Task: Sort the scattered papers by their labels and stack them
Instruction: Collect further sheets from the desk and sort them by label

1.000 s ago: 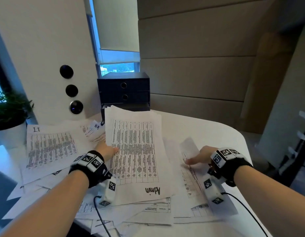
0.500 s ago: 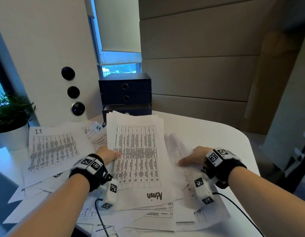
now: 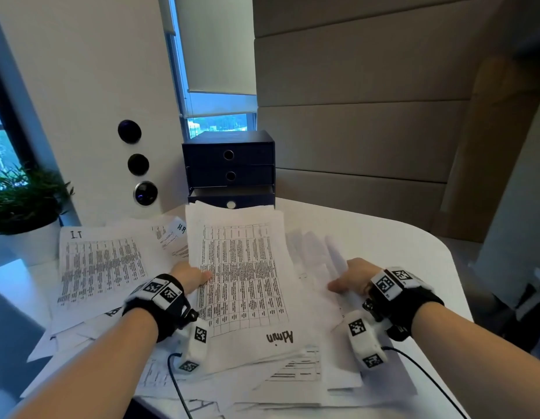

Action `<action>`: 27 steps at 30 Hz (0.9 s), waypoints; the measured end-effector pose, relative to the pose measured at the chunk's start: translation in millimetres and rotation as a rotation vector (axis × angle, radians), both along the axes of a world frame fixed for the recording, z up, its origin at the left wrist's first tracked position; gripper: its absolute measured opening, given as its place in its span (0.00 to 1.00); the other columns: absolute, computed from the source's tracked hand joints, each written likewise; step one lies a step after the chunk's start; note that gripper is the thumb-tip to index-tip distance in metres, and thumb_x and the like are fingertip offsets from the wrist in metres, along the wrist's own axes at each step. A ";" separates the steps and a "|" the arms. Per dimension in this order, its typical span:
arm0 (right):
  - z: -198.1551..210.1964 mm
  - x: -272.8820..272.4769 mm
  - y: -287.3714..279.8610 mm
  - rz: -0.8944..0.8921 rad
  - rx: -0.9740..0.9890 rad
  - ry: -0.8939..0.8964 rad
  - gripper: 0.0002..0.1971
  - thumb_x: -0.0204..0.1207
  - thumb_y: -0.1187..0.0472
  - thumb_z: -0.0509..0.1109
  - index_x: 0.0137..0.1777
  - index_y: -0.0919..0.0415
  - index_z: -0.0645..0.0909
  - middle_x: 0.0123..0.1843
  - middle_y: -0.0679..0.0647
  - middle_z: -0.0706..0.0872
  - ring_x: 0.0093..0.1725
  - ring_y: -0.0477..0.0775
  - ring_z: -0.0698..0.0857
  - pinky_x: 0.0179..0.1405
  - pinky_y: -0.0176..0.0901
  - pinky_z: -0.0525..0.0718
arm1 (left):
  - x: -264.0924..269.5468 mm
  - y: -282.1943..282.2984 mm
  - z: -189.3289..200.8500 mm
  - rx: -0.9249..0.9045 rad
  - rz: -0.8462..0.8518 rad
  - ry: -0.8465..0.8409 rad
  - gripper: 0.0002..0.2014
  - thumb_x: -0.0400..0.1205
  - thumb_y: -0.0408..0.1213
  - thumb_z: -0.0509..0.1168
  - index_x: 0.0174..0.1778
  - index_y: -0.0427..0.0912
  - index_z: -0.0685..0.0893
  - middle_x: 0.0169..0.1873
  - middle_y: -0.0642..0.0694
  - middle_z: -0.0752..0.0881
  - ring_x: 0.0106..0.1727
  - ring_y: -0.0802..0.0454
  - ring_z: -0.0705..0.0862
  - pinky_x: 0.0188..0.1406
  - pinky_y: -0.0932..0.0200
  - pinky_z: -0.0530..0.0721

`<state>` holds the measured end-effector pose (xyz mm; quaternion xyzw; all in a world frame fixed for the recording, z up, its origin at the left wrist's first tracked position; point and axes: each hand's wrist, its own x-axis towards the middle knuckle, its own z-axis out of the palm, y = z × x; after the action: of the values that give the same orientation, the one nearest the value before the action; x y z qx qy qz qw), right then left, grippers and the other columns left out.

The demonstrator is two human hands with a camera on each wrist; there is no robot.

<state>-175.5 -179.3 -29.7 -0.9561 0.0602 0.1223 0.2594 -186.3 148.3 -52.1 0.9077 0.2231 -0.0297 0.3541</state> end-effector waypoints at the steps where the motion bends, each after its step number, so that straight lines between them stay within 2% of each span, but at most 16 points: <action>1: 5.5 1.3 -1.7 -0.012 -0.011 -0.035 0.28 0.69 0.50 0.78 0.65 0.64 0.79 0.59 0.58 0.85 0.51 0.58 0.82 0.47 0.42 0.77 | 0.8 2.8 -0.5 -0.006 0.025 -0.015 0.22 0.85 0.39 0.62 0.69 0.27 0.74 0.68 0.32 0.79 0.69 0.36 0.77 0.65 0.51 0.76; 6: 32.9 7.4 -8.9 -0.057 0.022 -0.173 0.23 0.70 0.58 0.79 0.63 0.66 0.80 0.53 0.58 0.84 0.49 0.59 0.81 0.46 0.43 0.77 | -2.4 16.7 0.8 0.015 0.066 0.008 0.23 0.84 0.41 0.64 0.68 0.27 0.74 0.67 0.33 0.80 0.66 0.37 0.79 0.56 0.54 0.77; 8: 39.2 7.6 -8.1 -0.063 0.047 -0.216 0.21 0.71 0.62 0.78 0.63 0.67 0.80 0.54 0.60 0.85 0.48 0.58 0.81 0.46 0.43 0.77 | -4.5 21.0 0.8 0.010 0.073 -0.005 0.24 0.83 0.41 0.65 0.69 0.29 0.74 0.67 0.34 0.80 0.64 0.38 0.80 0.54 0.55 0.78; 11: 42.2 6.7 -4.5 -0.067 0.071 -0.252 0.21 0.71 0.65 0.76 0.63 0.68 0.81 0.54 0.61 0.86 0.48 0.59 0.82 0.45 0.44 0.79 | -8.3 24.3 2.8 -0.015 0.095 -0.039 0.24 0.82 0.41 0.66 0.70 0.31 0.74 0.66 0.34 0.81 0.50 0.44 0.81 0.43 0.60 0.79; 12: 41.7 5.9 -3.1 -0.067 0.074 -0.252 0.21 0.70 0.66 0.76 0.63 0.68 0.81 0.53 0.61 0.86 0.47 0.59 0.82 0.45 0.44 0.79 | -7.5 23.8 3.2 -0.028 0.093 -0.060 0.25 0.82 0.40 0.66 0.72 0.32 0.72 0.67 0.35 0.80 0.48 0.46 0.81 0.42 0.60 0.80; 13: 40.8 4.2 -1.7 -0.057 0.073 -0.247 0.21 0.70 0.66 0.76 0.63 0.67 0.81 0.52 0.60 0.86 0.47 0.59 0.83 0.44 0.44 0.80 | -6.5 21.3 4.0 -0.040 0.072 -0.084 0.27 0.82 0.37 0.67 0.75 0.34 0.70 0.68 0.36 0.80 0.50 0.46 0.83 0.46 0.58 0.83; 14: 39.5 2.8 -0.5 -0.034 0.069 -0.230 0.20 0.69 0.64 0.77 0.62 0.66 0.82 0.51 0.59 0.86 0.48 0.59 0.84 0.45 0.44 0.80 | -6.1 16.5 5.8 -0.077 0.044 -0.117 0.27 0.81 0.35 0.68 0.76 0.36 0.70 0.69 0.37 0.80 0.57 0.43 0.83 0.56 0.52 0.83; 15: 38.8 0.9 0.3 -0.006 0.067 -0.214 0.19 0.69 0.63 0.78 0.60 0.65 0.82 0.51 0.58 0.86 0.48 0.58 0.85 0.45 0.44 0.80 | -4.7 11.6 7.1 -0.124 0.018 -0.164 0.26 0.80 0.32 0.68 0.75 0.37 0.72 0.68 0.38 0.81 0.63 0.41 0.82 0.65 0.47 0.80; 16: 38.9 -0.3 0.3 0.009 0.073 -0.198 0.19 0.68 0.62 0.79 0.58 0.64 0.83 0.50 0.57 0.87 0.48 0.58 0.85 0.45 0.44 0.81 | -5.2 4.9 10.9 -0.161 -0.008 -0.205 0.24 0.79 0.31 0.69 0.72 0.37 0.76 0.66 0.39 0.82 0.66 0.40 0.81 0.68 0.46 0.78; 19: 42.7 2.3 -5.6 -0.028 0.100 -0.264 0.16 0.68 0.63 0.78 0.55 0.66 0.83 0.50 0.59 0.88 0.48 0.59 0.86 0.40 0.42 0.82 | -3.5 -15.8 24.3 -0.160 -0.134 -0.269 0.19 0.81 0.35 0.68 0.69 0.40 0.80 0.63 0.43 0.85 0.64 0.44 0.82 0.68 0.48 0.77; 22: 51.0 4.4 -11.9 -0.073 0.081 -0.312 0.15 0.69 0.64 0.76 0.55 0.65 0.81 0.51 0.59 0.86 0.49 0.60 0.85 0.41 0.44 0.80 | -1.7 -31.5 29.4 -0.051 -0.282 -0.161 0.21 0.82 0.37 0.65 0.72 0.41 0.77 0.67 0.44 0.82 0.66 0.45 0.80 0.69 0.51 0.76; 25: 65.0 8.0 -23.8 -0.126 0.096 -0.405 0.07 0.71 0.68 0.73 0.49 0.65 0.82 0.43 0.59 0.85 0.44 0.61 0.84 0.42 0.45 0.80 | 0.4 -36.8 23.3 0.060 -0.279 -0.035 0.26 0.84 0.40 0.64 0.77 0.37 0.69 0.74 0.41 0.75 0.72 0.43 0.75 0.73 0.50 0.71; 27: 74.3 11.2 -32.7 -0.171 0.112 -0.489 0.07 0.71 0.69 0.69 0.49 0.67 0.85 0.42 0.60 0.86 0.44 0.62 0.85 0.41 0.46 0.81 | 1.6 -36.1 22.4 0.062 -0.282 -0.053 0.23 0.84 0.39 0.63 0.74 0.36 0.72 0.71 0.40 0.78 0.67 0.44 0.78 0.68 0.52 0.75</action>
<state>-164.3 -212.0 44.6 -0.9328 0.0696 -0.1318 0.3282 -184.7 112.1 -29.6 0.9411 0.0847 -0.0480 0.3239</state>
